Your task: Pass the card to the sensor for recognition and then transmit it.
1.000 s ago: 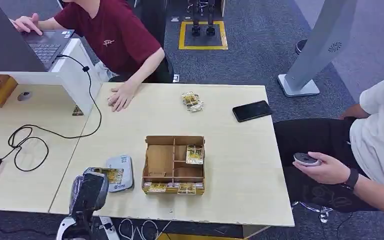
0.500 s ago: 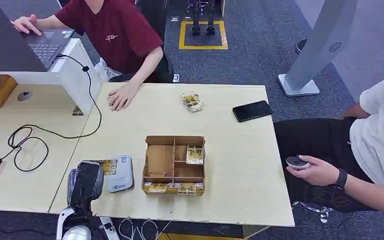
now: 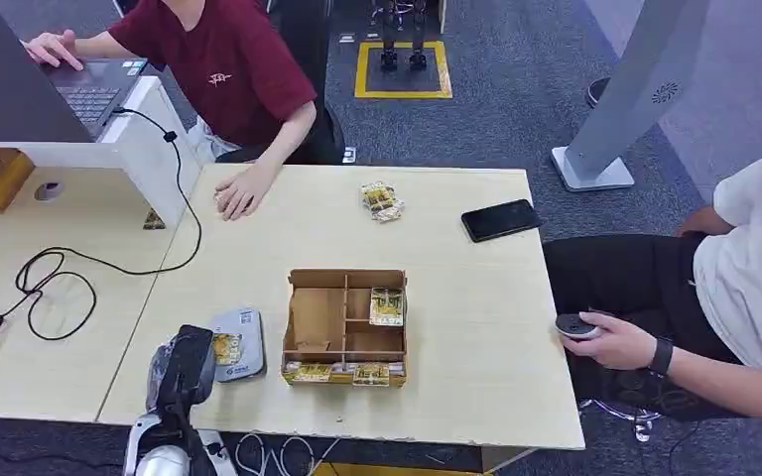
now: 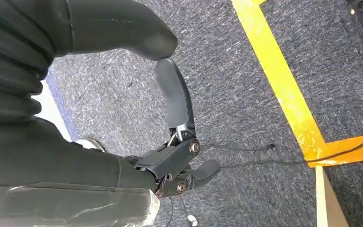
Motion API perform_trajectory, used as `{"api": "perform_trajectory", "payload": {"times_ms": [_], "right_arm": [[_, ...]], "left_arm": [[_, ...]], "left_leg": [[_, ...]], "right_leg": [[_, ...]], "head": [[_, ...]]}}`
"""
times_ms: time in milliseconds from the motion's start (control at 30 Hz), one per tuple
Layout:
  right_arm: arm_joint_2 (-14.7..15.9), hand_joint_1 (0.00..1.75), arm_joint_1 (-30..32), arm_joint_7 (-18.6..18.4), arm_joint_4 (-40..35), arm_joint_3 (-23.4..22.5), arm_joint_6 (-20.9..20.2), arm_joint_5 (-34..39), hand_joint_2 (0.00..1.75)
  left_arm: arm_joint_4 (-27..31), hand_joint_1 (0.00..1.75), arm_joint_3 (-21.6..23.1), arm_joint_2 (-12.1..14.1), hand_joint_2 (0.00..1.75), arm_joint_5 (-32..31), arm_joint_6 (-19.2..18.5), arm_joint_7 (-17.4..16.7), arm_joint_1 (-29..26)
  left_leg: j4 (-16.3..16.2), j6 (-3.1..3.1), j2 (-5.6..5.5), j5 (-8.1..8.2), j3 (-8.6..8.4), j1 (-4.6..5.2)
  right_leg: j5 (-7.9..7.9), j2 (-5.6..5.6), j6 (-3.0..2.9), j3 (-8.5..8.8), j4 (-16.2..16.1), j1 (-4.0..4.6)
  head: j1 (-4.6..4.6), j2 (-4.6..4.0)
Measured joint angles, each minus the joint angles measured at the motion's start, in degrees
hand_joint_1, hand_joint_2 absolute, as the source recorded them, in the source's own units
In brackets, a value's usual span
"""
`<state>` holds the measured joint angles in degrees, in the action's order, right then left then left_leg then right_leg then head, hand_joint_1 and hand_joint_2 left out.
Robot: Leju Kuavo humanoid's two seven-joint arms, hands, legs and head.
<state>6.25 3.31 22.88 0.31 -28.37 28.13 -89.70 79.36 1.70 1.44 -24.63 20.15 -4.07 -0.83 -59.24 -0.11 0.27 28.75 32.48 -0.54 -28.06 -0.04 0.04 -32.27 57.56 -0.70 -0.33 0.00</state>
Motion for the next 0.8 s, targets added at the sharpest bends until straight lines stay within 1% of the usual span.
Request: {"api": "perform_trajectory", "payload": {"times_ms": [133, 400, 500, 667, 800], "right_arm": [[0.1, 0.00, -0.1, 0.3, 0.0, 0.0, -0.1, 0.0, 1.75], [0.4, 0.00, -0.3, 0.9, 0.0, 0.4, -0.5, 0.0, 1.75], [0.5, 0.00, -0.3, 1.0, 0.0, 0.4, -0.5, 0.0, 1.75], [0.6, 0.00, -0.3, 1.0, 0.0, 0.4, -0.5, 0.0, 1.75], [0.6, 0.00, -0.3, 1.1, 0.0, 0.4, -0.5, 0.0, 1.75]], "left_arm": [[-2.1, 1.75, 0.0, 0.4, 1.75, 3.3, -1.6, -0.4, 0.9], [-5.4, 1.75, -0.1, 1.1, 1.75, 6.7, -2.2, 0.9, 2.2], [-5.9, 1.75, -0.1, 1.1, 1.75, 7.7, -1.9, 1.7, 2.5], [-6.1, 1.75, -0.1, 1.2, 1.75, 10.1, -2.8, 1.9, 3.0], [-6.2, 1.75, 0.0, 1.6, 1.75, 10.7, -2.6, 1.6, 3.1]], "left_leg": [[0.0, 0.00, 0.00, 0.00, -0.01, 0.00], [0.0, 0.00, 0.00, -0.01, -0.02, 0.00], [0.0, 0.01, 0.00, -0.02, -0.03, 0.00], [0.0, 0.01, 0.00, -0.03, -0.04, 0.00], [0.0, 0.01, 0.00, -0.03, -0.05, 0.00]], "right_leg": [[0.00, 0.00, 0.00, 0.00, 0.0, 0.00], [0.00, -0.01, 0.00, 0.04, 0.0, 0.00], [0.00, -0.01, 0.00, 0.04, 0.0, 0.00], [0.01, -0.01, 0.00, 0.05, 0.0, 0.00], [0.01, -0.01, 0.00, 0.05, 0.0, 0.00]], "head": [[0.00, 0.00], [-0.02, 0.00], [-0.02, 0.00], [-0.02, 0.00], [-0.02, 0.00]]}}
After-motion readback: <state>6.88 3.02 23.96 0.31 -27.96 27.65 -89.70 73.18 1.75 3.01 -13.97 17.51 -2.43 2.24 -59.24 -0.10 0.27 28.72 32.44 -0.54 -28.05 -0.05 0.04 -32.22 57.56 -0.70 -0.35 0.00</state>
